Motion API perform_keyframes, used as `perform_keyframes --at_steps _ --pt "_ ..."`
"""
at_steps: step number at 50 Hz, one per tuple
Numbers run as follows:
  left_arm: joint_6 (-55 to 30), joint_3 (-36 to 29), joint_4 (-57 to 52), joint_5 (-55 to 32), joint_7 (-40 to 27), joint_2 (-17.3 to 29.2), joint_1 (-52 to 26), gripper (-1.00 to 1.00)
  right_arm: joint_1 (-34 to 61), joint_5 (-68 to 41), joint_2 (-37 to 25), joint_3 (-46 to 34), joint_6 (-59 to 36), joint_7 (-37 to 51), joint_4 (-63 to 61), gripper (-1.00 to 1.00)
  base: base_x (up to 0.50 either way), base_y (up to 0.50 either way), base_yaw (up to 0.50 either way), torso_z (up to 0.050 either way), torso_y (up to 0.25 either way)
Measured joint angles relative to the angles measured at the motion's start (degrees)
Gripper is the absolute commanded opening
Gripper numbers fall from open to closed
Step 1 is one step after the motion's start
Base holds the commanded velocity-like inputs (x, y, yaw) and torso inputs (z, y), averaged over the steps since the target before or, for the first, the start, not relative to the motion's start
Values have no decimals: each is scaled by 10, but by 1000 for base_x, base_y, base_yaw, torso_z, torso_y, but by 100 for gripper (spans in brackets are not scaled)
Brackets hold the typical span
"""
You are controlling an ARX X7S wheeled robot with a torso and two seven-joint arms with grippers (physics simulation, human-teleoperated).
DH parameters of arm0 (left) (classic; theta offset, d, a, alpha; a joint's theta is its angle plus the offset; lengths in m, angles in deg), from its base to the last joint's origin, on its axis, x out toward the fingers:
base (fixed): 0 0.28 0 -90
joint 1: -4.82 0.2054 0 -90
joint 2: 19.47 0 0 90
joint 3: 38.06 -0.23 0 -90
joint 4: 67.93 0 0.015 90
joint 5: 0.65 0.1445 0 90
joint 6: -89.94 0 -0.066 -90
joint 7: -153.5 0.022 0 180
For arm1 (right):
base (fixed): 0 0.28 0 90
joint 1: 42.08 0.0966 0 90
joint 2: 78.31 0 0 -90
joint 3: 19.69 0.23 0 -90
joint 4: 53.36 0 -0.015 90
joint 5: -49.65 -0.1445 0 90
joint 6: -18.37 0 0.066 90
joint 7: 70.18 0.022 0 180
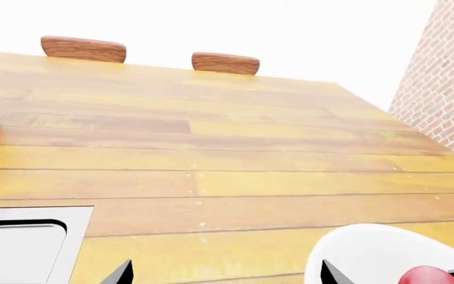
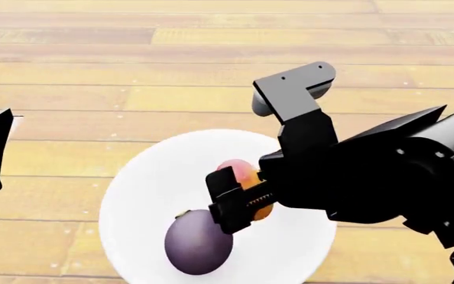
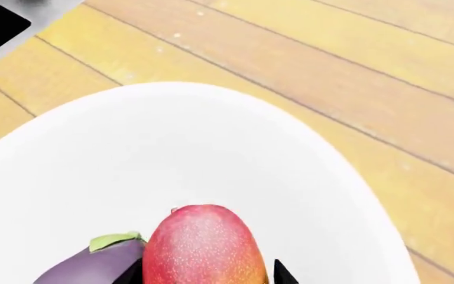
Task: Pick the eggplants and mangos from the sink and place them in one bowl. Place the bell pepper in the other bowl. Then turn off the sink faucet.
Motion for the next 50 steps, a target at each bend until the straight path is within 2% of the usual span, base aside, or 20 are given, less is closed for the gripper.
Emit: perform_keyframes --at_steps 13,24,31,41,50 --pt "2 1 3 3 4 -1 2 100 0 9 5 0 14 -10 11 100 0 0 0 0 0" --pt "-2 -8 10 10 2 -13 -6 100 29 -3 -8 31 27 9 -10 100 0 0 0 0 0" --pt "-8 -20 20 29 5 -25 -14 100 -7 -22 -79 93 77 82 -141 100 0 0 0 0 0" --pt "-14 -41 23 85 10 -41 -20 100 -191 -57 -224 222 223 192 -361 100 0 0 0 0 0" --pt "-3 -40 17 113 16 -39 -9 100 -297 -71 -298 284 296 243 -464 100 -158 15 0 0 0"
